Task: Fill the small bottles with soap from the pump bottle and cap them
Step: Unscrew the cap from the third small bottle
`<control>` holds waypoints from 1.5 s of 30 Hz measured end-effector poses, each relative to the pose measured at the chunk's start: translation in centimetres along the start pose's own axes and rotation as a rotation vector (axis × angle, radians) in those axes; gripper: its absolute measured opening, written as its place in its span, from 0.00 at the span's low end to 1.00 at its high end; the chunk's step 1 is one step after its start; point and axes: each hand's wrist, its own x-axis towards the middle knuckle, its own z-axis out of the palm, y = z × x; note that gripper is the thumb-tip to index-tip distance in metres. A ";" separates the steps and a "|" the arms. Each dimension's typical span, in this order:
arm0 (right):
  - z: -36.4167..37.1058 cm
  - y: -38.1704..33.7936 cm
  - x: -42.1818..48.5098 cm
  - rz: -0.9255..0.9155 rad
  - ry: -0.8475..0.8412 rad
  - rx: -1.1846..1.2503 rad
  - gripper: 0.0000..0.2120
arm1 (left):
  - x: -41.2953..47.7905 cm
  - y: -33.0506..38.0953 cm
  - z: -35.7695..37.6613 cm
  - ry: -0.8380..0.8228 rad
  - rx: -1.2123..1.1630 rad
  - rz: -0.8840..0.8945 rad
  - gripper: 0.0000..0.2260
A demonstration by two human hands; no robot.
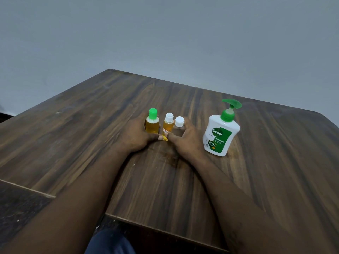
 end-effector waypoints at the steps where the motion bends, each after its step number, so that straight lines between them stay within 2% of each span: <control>1: 0.0 0.0 0.0 0.000 -0.003 0.000 0.23 | -0.1 0.1 -0.1 -0.001 0.001 0.001 0.33; 6: -0.2 0.0 -0.3 0.017 0.008 -0.004 0.26 | -0.3 0.4 -0.1 -0.004 0.037 -0.009 0.39; 10: -0.9 -0.1 -1.1 0.036 0.048 -0.014 0.22 | -1.0 1.1 0.0 0.069 0.106 0.003 0.41; 13: -1.6 0.3 -2.1 0.061 0.044 -0.004 0.19 | -1.8 0.9 0.1 0.129 0.072 0.021 0.51; 15: -2.1 0.5 -2.9 0.072 0.016 -0.007 0.19 | -2.9 0.8 0.4 0.203 0.128 0.014 0.53; 17: -2.7 0.6 -3.8 0.065 0.003 0.007 0.17 | -4.4 1.2 0.6 0.295 0.240 0.029 0.47; 19: -3.3 0.7 -4.5 0.054 -0.017 0.007 0.18 | -5.7 1.8 0.9 0.336 0.274 0.125 0.37; 22: -3.7 0.7 -5.1 0.024 -0.017 0.027 0.18 | -6.6 2.6 1.4 0.168 0.251 0.250 0.26; 25: -3.7 0.8 -5.1 -0.003 -0.006 0.056 0.14 | -7.0 3.8 2.7 -0.009 0.277 0.311 0.24; 33: -4.1 0.9 -5.1 -0.009 -0.045 0.183 0.17 | -6.5 5.3 6.4 0.084 0.333 0.283 0.09; 36: -4.1 0.2 -5.3 -0.012 -0.014 0.255 0.19 | -6.5 5.3 6.4 0.137 0.305 0.267 0.08; 38: -3.7 -0.3 -5.4 -0.004 0.105 0.319 0.16 | -6.5 5.2 6.2 0.175 0.301 0.276 0.10; 41: -4.0 -0.7 -5.2 0.006 0.248 0.288 0.12 | -6.5 5.1 6.2 0.178 0.361 0.315 0.14; 45: -4.5 -0.7 -5.2 -0.007 0.273 0.257 0.10 | -6.5 5.1 6.2 0.187 0.387 0.324 0.15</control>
